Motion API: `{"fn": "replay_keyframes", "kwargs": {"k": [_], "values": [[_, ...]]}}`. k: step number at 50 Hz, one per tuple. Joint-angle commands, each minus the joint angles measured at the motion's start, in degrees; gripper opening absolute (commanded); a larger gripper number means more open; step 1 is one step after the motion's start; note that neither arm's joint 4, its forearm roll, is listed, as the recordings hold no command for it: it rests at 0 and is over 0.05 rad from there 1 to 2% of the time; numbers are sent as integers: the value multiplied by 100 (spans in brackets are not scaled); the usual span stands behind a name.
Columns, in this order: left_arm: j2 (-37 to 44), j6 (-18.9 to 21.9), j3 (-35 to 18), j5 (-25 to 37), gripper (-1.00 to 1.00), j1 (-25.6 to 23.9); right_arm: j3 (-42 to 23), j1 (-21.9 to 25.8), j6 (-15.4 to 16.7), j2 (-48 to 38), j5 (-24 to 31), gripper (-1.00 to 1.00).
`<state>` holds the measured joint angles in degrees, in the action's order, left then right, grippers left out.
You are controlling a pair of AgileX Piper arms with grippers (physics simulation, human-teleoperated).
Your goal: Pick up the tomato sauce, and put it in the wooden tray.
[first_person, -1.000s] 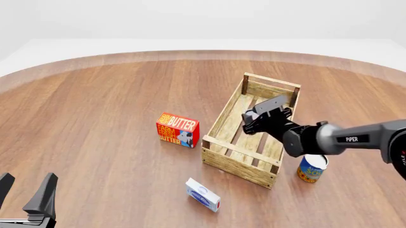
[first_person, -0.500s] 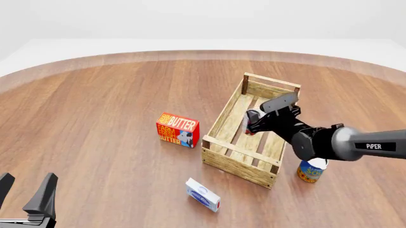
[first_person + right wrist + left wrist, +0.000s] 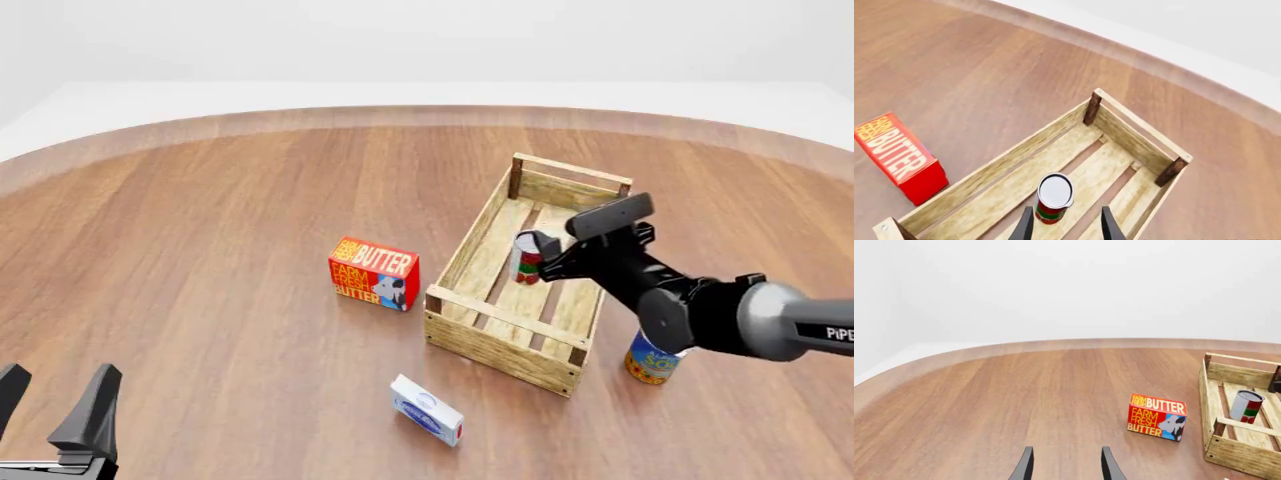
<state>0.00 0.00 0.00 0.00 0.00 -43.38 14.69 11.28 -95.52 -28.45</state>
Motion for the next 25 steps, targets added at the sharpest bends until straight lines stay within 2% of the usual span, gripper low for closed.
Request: {"fn": "replay_keyframes", "kwargs": {"k": [1, 25], "values": [[0, 0, 0, 0, 100, 0, 267, 7, 6, 372, -26, 100], [0, 0, 0, 0, 100, 0, 1012, -124, -10, 1169, -196, 100]]}}
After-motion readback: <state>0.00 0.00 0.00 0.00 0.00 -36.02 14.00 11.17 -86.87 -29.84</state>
